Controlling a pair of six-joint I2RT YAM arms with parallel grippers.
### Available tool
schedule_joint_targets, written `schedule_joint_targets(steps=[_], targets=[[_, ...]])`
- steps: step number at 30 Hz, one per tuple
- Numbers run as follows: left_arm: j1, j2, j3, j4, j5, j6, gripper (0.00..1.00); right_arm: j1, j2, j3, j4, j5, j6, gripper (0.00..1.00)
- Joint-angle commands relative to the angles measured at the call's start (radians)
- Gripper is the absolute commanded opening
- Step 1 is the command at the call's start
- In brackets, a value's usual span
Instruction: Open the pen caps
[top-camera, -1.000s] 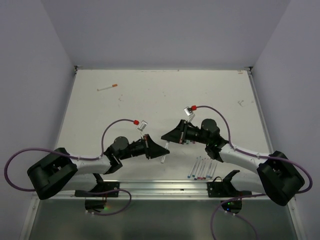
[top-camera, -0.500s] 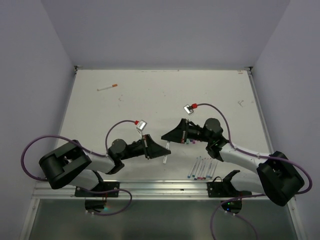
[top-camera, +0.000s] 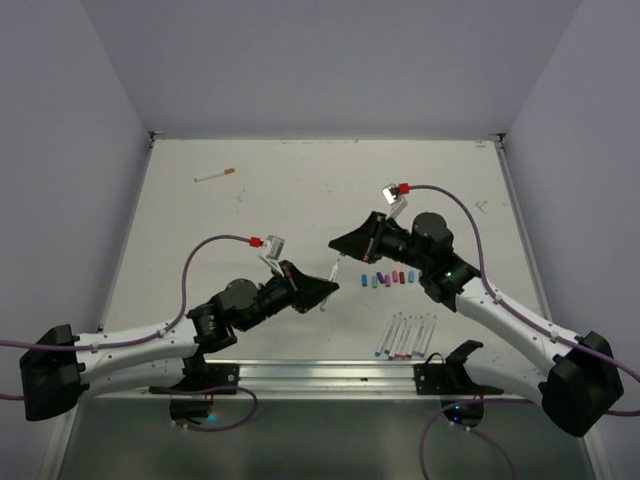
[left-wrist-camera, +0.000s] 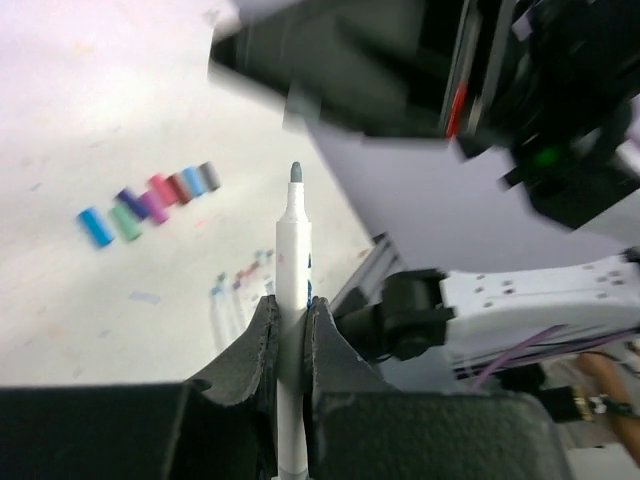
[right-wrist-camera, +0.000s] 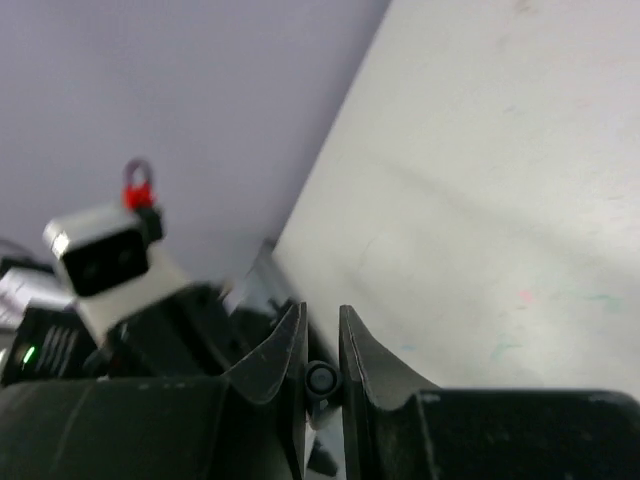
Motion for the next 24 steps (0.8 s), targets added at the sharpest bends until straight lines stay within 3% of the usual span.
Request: schedule_joint_targets(steps=[1,6,9,13,24], targets=[[-0.085,-0.065,-0.004,-0.432,-0.334,0.069,0.0,-0.059,0.026,0.096,-0.305,0.367,-0.173,0.0],[-0.188,-0.015,0.016,-0.503,-0.509,0.02,0.0,-0.058,0.084,0.162,-0.453,0.462,-0.193,0.0],[-0.19,0.048,0.048,-0.485,-0.465,0.055,0.0,-0.058,0.153,0.22,-0.514,0.429,-0.211,0.0],[-0.193,0.144,0.107,-0.487,-0.423,0.083,0.0,-0.054,0.376,0.329,-0.637,0.37,-0.284,0.0],[-0.196,0.185,0.036,-0.364,-0.342,0.037,0.0,0.022,0.555,0.375,-0.704,0.52,-0.317,0.0]])
